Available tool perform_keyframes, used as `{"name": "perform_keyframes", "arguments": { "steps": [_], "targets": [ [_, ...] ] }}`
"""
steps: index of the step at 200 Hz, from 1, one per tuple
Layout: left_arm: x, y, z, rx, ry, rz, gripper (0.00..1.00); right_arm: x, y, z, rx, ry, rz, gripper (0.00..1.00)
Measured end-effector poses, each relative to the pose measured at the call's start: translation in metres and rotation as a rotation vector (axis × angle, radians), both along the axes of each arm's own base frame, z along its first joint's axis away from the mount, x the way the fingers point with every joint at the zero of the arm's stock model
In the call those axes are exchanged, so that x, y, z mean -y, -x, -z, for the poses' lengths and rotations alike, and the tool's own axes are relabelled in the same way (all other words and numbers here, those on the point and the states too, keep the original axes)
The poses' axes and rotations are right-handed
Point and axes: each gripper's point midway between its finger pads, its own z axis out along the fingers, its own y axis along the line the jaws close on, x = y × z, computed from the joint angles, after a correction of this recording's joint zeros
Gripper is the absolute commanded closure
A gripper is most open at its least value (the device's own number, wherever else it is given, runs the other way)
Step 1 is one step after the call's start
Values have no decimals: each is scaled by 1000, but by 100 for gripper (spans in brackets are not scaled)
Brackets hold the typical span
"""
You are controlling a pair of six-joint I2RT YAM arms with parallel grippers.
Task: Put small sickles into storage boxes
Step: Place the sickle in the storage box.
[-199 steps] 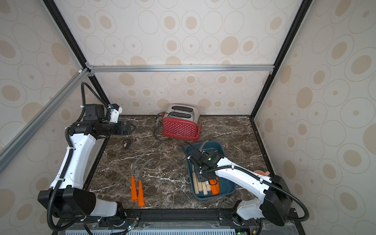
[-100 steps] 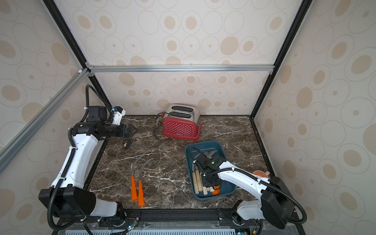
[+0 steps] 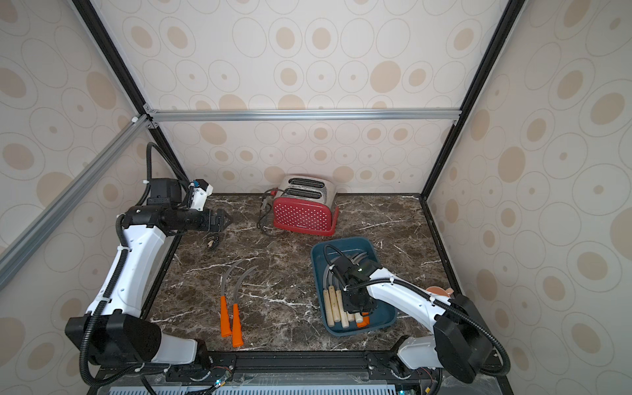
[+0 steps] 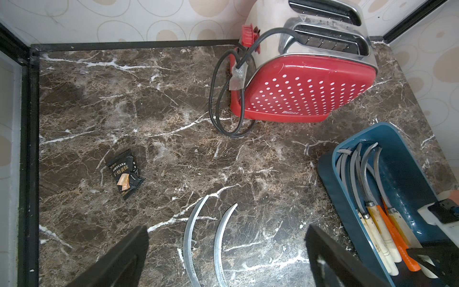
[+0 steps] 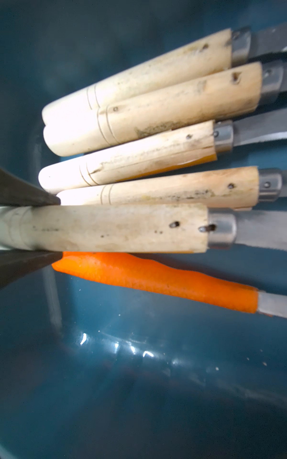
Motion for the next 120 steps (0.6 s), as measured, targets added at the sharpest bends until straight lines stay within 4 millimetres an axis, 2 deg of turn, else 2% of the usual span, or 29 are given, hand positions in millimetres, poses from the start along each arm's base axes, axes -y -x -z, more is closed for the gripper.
{"name": "perform_keyframes", "arguments": {
  "steps": [62,120],
  "targets": [
    [1,0,0,1,0,3,1,7,2,12,-53,69,-31,88],
    [2,0,0,2,-4,10,1,9,-4,11,-54,105,-46,80]
  ]
}}
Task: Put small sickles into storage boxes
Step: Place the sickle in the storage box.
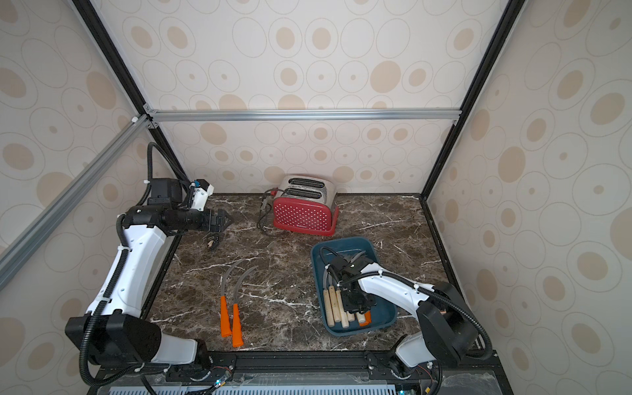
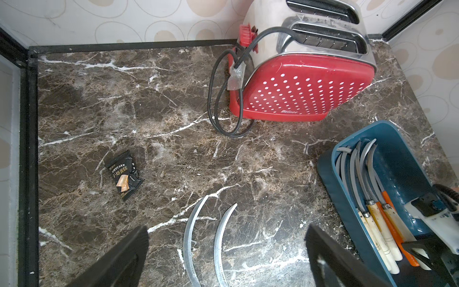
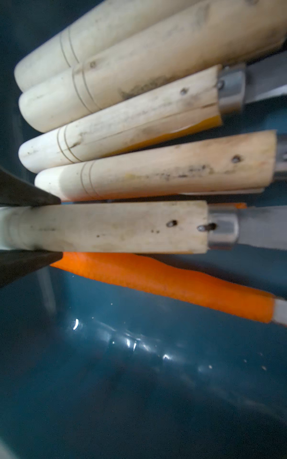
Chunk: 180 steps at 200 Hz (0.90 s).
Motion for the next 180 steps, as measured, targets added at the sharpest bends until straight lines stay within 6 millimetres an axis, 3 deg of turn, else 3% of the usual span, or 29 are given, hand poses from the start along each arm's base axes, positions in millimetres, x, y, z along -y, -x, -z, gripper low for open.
{"name": "perform_keyframes", "arguments": {
  "steps": [45,82,180],
  "targets": [
    [0,0,1,-2,-1,2,1,2,-2,-1,4,15,-4,63],
    [0,-1,2,-6,-1,3,1,1,-4,-3,9,18,-6,57],
    [1,-1,3,-8,-1,5,1,9,-9,-16,48,56,-4,55]
  ]
}}
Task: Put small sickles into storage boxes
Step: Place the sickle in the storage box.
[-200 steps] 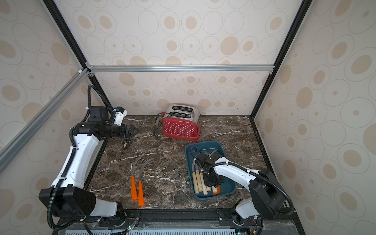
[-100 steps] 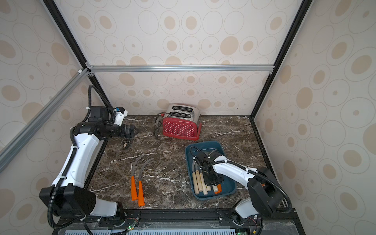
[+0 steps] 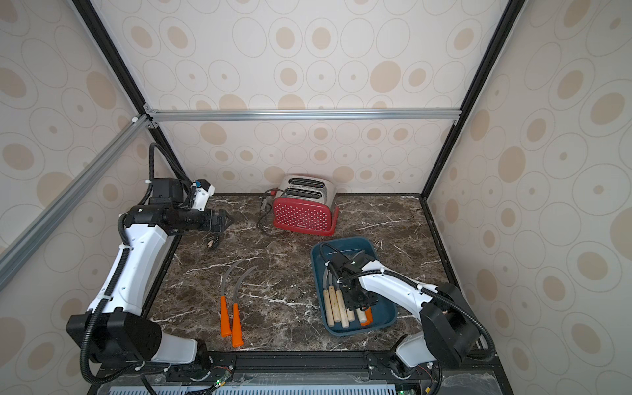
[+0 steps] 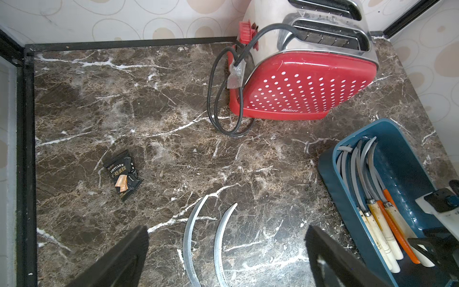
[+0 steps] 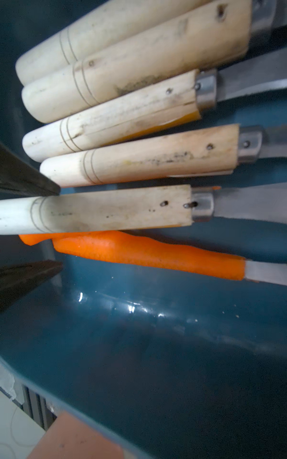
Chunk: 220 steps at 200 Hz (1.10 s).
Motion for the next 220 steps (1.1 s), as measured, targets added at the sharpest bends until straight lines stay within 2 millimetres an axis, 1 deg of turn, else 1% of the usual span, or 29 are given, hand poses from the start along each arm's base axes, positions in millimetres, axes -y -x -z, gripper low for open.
{"name": "perform_keyframes", "arguments": {
  "steps": [70,96,121,142,162,200,220],
  "targets": [
    [1,0,0,0,0,1,1,8,-2,-2,13,41,2,56],
    [1,0,0,0,0,1,1,7,-5,-5,24,38,5,57],
    [0,0,0,0,-2,0,1,2,-10,-12,50,15,5,57],
    [-1,0,0,2,-7,-4,1,-3,-15,-23,91,-26,7,57],
    [-3,-1,-1,4,-17,-12,1,-12,-20,-37,143,-99,8,57],
    [-10,-2,1,0,-43,-49,1,-40,-32,-66,257,-306,2,57],
    [-13,-3,2,-6,-45,-72,1,-57,-35,-74,281,-398,-6,57]
  ]
}}
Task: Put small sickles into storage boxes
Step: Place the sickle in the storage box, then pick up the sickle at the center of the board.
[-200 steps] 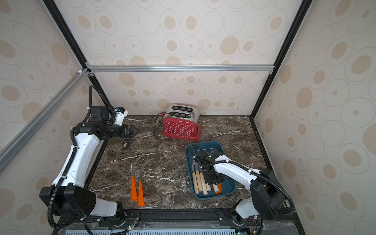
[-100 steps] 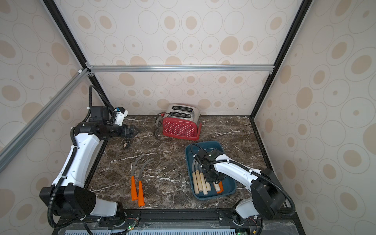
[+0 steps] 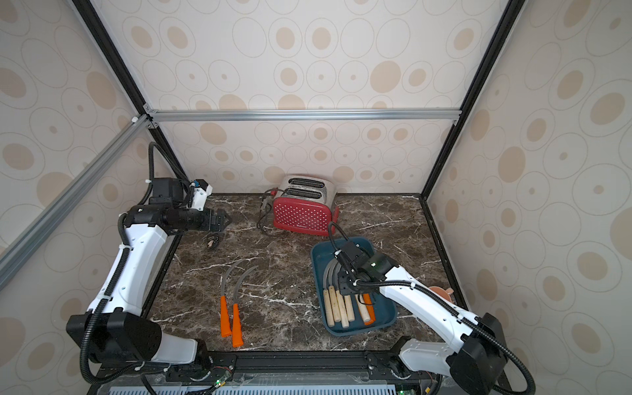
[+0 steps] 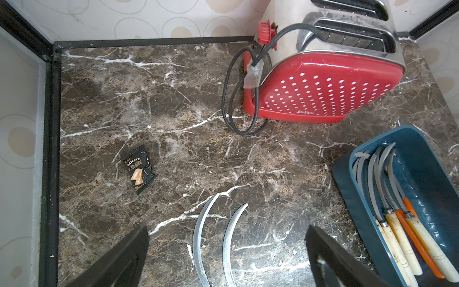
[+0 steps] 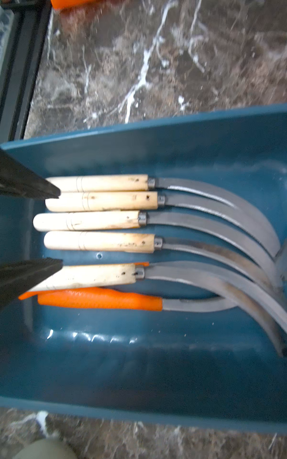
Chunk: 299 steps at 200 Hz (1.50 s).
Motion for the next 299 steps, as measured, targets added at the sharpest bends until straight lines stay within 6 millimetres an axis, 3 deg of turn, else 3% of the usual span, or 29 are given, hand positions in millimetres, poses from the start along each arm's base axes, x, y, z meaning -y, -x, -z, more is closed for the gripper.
{"name": "perform_keyframes", "arguments": {
  "steps": [37,103,152,195,224,250,299],
  "targets": [
    [-7,-2,4,-15,-17,-48,1,-39,-3,-11,37,-95,-62,57],
    [-24,-24,8,-54,-62,-142,1,-133,-10,-23,62,-170,-186,57],
    [-28,-35,7,-59,-64,-169,1,-184,2,-20,70,-215,-250,57],
    [-28,-38,34,-88,-62,-173,1,-206,15,-13,91,-234,-279,57],
    [-27,-34,49,-117,-62,-165,1,-207,9,-9,134,-230,-260,55],
    [-25,-29,35,-78,-66,-144,1,-206,2,-8,175,-224,-233,52],
    [-24,1,-24,84,-94,-113,1,-203,-2,1,253,-206,-196,47]
  ]
}}
